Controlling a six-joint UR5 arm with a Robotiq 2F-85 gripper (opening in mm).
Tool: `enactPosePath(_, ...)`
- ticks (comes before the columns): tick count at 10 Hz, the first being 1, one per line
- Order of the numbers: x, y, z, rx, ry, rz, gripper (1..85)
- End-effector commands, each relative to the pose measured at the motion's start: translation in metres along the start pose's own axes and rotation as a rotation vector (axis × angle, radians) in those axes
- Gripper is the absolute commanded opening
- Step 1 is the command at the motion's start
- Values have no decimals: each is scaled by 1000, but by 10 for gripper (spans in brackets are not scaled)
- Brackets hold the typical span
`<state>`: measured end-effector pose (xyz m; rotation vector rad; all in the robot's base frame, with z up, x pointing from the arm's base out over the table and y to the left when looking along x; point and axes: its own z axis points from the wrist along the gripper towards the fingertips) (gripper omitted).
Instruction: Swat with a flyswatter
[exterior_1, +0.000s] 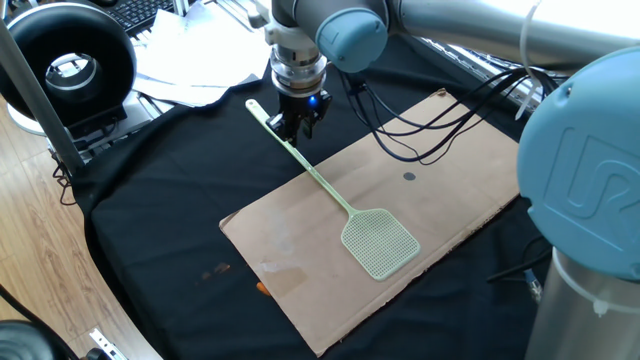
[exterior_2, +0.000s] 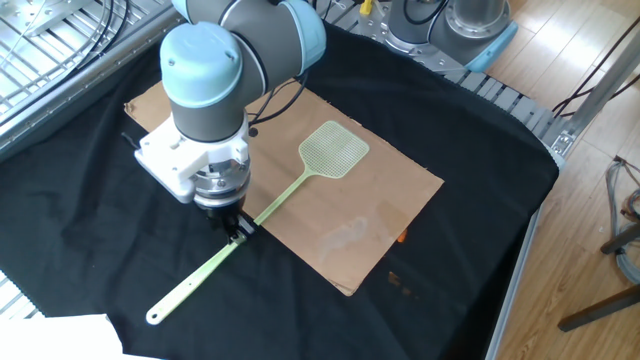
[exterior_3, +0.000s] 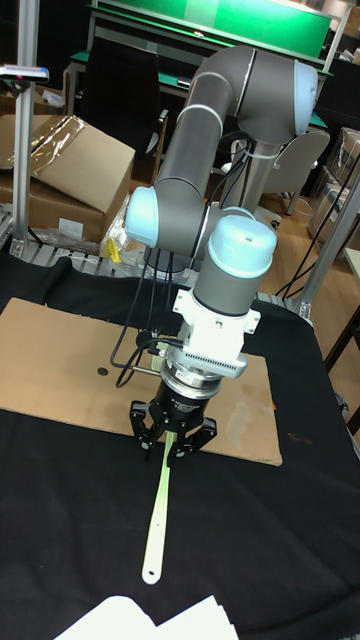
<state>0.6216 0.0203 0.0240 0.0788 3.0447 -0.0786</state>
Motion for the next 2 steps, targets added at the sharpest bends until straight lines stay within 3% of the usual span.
enactPosePath(1, 0, 0, -1, -4, 2, 3, 363)
enactPosePath(2, 0, 0, -1, -4, 2, 1, 363)
